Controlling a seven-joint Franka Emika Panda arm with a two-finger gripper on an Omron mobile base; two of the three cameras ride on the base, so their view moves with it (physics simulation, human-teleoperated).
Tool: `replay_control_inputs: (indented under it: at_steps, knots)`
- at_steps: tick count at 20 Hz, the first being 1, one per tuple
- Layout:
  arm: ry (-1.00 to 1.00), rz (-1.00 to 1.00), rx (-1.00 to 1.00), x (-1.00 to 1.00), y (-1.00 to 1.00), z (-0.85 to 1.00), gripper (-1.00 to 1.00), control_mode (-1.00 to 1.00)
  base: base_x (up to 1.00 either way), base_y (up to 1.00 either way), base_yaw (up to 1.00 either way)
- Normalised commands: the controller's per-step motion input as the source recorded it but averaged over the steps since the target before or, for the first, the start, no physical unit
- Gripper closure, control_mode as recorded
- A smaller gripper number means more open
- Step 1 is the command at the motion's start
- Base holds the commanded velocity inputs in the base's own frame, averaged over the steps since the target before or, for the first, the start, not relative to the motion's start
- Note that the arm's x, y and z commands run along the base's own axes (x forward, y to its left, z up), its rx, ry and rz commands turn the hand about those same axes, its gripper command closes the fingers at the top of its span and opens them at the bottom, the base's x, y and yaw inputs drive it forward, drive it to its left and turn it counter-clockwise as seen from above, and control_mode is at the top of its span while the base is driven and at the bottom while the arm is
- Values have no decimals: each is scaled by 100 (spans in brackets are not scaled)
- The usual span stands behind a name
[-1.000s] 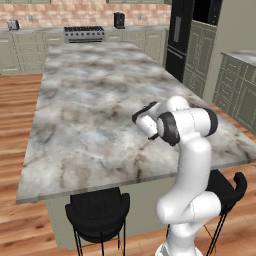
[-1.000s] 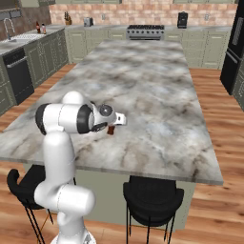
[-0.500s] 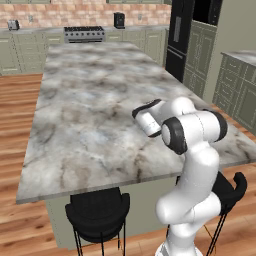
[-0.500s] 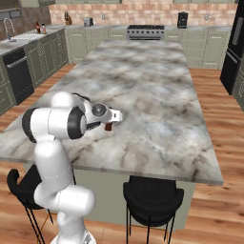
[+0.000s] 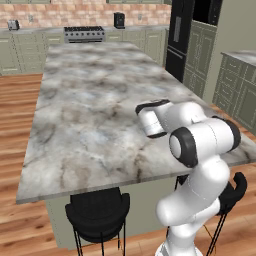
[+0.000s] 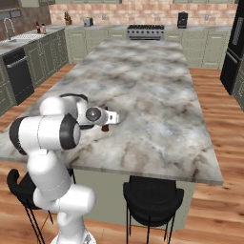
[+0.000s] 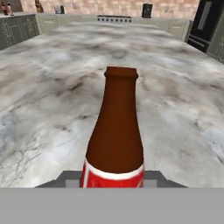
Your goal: Place the large bottle from the dining counter next to the other large bottle outside the sink, and place the small bottle from the dining counter next to the other small bottle inside the sink.
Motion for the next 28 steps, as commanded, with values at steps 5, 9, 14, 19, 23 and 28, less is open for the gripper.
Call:
replay_control_inputs:
  at_steps: [5, 9, 14, 19, 23, 28]
  knots:
    - [-4, 0, 0, -35, 0, 0, 100, -100, 0, 0, 0]
    - [0, 0, 1, -14, 0, 0, 100, 100, -9, 0, 0]
    - [0, 0, 0, 0, 0, 0, 100, 100, -65, 9, 0]
    - [0, 0, 0, 0, 0, 0, 100, 100, -89, 22, 0]
    - [0, 0, 0, 0, 0, 0, 100, 100, -69, 35, 2]
    - [0, 0, 0, 0, 0, 0, 100, 100, -13, 90, 1]
